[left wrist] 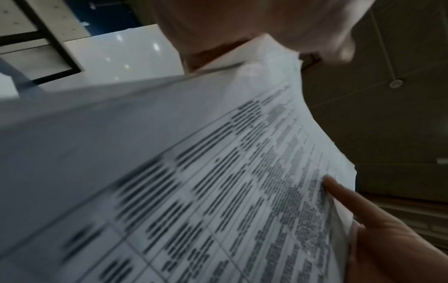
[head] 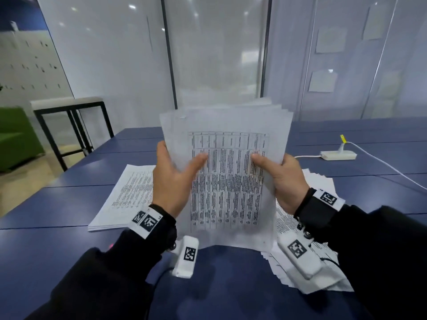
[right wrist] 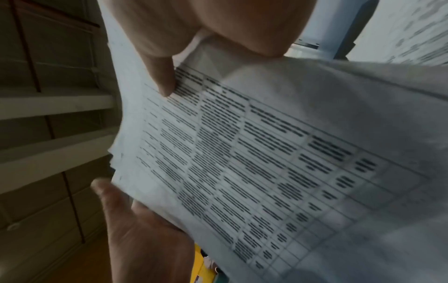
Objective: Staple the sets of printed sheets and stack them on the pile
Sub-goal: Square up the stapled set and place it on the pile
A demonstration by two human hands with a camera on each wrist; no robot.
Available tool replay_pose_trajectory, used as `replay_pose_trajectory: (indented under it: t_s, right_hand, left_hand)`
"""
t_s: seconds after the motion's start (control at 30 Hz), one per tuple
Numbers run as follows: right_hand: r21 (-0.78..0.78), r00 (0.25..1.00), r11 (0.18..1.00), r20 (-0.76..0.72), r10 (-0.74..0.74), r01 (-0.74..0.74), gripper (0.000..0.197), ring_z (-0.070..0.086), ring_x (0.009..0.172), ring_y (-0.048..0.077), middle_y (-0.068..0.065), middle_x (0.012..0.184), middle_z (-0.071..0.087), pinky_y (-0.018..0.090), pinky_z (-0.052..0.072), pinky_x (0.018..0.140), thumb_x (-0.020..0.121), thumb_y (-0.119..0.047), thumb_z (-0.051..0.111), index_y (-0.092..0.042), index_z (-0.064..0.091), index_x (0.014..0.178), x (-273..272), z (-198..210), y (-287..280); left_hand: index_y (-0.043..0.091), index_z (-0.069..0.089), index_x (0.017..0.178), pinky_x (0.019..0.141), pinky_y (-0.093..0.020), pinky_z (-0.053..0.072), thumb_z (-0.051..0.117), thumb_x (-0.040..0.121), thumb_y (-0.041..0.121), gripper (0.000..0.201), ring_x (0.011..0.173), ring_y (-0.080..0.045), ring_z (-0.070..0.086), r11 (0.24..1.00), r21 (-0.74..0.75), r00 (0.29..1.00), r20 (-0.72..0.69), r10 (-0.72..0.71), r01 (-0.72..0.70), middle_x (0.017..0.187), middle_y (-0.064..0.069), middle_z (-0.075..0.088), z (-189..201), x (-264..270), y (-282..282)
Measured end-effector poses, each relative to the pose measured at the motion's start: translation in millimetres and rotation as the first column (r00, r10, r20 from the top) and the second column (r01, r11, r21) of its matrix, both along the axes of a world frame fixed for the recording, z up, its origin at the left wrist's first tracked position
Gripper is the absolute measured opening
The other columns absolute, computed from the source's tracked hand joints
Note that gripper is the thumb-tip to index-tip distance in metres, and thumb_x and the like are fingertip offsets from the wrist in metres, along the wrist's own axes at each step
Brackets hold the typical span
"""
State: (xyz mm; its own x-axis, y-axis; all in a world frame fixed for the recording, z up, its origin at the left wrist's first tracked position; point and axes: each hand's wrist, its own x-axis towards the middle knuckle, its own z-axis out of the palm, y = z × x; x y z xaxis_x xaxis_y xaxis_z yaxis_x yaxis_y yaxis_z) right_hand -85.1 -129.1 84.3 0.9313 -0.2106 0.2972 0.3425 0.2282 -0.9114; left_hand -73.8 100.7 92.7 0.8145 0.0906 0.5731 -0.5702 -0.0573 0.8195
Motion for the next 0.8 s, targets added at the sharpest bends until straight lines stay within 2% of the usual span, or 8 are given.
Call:
replay_pose_trajectory:
  t_s: [0.07, 0.17, 0.3, 0.47, 0.53, 0.63, 0.73, 0.8]
  right_hand:
    - [-0.079, 0.999, 0.997, 0.037, -0.001, 0.004, 0.034, 0.074, 0.107, 0.029, 0.013, 0.112, 0.077, 0.043, 0.059, 0.096, 0.087, -0.008, 0.077, 0.002, 0.07, 0.119, 0.0, 13.5, 3.8]
    - [-0.149, 0.994, 0.988, 0.111, -0.009, 0.026, 0.029, 0.076, 0.101, 0.026, 0.01, 0.107, 0.079, 0.035, 0.06, 0.086, 0.089, -0.005, 0.076, 0.004, 0.07, 0.116, 1.8, 39.6, 4.9]
    - [-0.172, 0.988, 0.985, 0.156, 0.01, 0.018, 0.032, 0.075, 0.105, 0.023, 0.01, 0.112, 0.078, 0.031, 0.059, 0.09, 0.089, -0.003, 0.076, 0.003, 0.069, 0.119, 5.0, 45.9, 5.0]
    - [-0.365, 0.996, 0.931, 0.078, 0.041, -0.01, 0.026, 0.075, 0.104, 0.017, 0.001, 0.108, 0.08, 0.034, 0.058, 0.094, 0.086, -0.007, 0.08, -0.01, 0.075, 0.111, 6.6, 13.3, 9.5]
    - [-0.393, 0.993, 0.919, 0.119, 0.013, 0.035, 0.02, 0.076, 0.103, 0.019, 0.002, 0.106, 0.08, 0.039, 0.059, 0.095, 0.087, -0.013, 0.081, -0.012, 0.077, 0.107, 10.0, 23.6, 16.4]
    - [-0.281, 0.986, 0.956, 0.16, -0.046, 0.09, 0.02, 0.076, 0.1, 0.022, 0.007, 0.103, 0.08, 0.04, 0.061, 0.094, 0.088, -0.014, 0.082, -0.005, 0.075, 0.105, 16.7, 51.0, 24.5]
    - [-0.2, 0.988, 0.977, 0.143, -0.051, 0.079, 0.022, 0.076, 0.101, 0.023, 0.009, 0.105, 0.079, 0.041, 0.06, 0.096, 0.089, -0.01, 0.08, -0.003, 0.074, 0.108, 19.2, 51.2, 27.5]
    - [-0.194, 0.996, 0.98, 0.081, -0.037, 0.052, 0.024, 0.075, 0.103, 0.024, 0.008, 0.108, 0.079, 0.045, 0.059, 0.098, 0.09, -0.011, 0.079, -0.003, 0.074, 0.112, 16.5, 32.9, 27.2]
  left_hand:
    - [0.018, 0.046, 0.13, 0.086, -0.02, 0.055, 0.088, 0.078, 0.042, 0.071, 0.105, -0.003, 0.07, 0.998, 0.053, 1.0, 0.007, -0.028, 0.027, 0.115, 0.011, 0.071, 8.7, 1.4, 3.1]
    - [0.008, 0.043, 0.132, 0.093, -0.017, 0.052, 0.086, 0.083, 0.02, 0.067, 0.112, 0.0, 0.067, 0.995, 0.088, 0.997, 0.067, -0.05, 0.044, 0.123, 0.005, 0.066, 36.0, 2.3, 7.0]
    - [0.005, 0.037, 0.143, 0.115, -0.043, 0.046, 0.087, 0.084, 0.033, 0.082, 0.133, -0.015, 0.058, 0.997, 0.081, 0.999, 0.039, -0.004, 0.001, 0.141, -0.004, 0.061, 30.6, 8.5, 20.8]
    - [0.025, 0.049, 0.132, 0.1, -0.036, 0.057, 0.076, 0.092, 0.012, 0.05, 0.117, -0.007, 0.067, 0.996, 0.08, 0.996, -0.09, -0.024, 0.031, 0.121, 0.015, 0.072, -7.9, -5.0, 21.0]
    - [0.019, 0.047, 0.141, 0.098, -0.035, 0.058, 0.076, 0.093, 0.017, 0.056, 0.123, -0.013, 0.065, 0.999, 0.034, 0.996, -0.088, 0.001, 0.002, 0.13, 0.007, 0.069, 2.9, 2.3, 22.4]
    - [0.014, 0.042, 0.148, 0.113, -0.049, 0.048, 0.082, 0.085, 0.046, 0.081, 0.137, -0.019, 0.056, 0.994, 0.005, 0.994, -0.032, 0.108, -0.108, 0.147, -0.002, 0.059, 34.8, 17.2, 28.6]
    - [0.018, 0.056, 0.125, 0.106, -0.047, 0.053, 0.075, 0.091, 0.022, 0.04, 0.117, -0.015, 0.067, 0.994, 0.014, 0.994, 0.021, 0.109, -0.109, 0.125, 0.001, 0.07, 41.9, 12.3, 29.4]
    - [0.026, 0.057, 0.12, 0.103, -0.046, 0.055, 0.073, 0.092, 0.017, 0.034, 0.113, -0.014, 0.069, 0.997, 0.015, 0.997, -0.014, 0.081, -0.08, 0.12, 0.005, 0.072, 23.8, 5.3, 28.9]
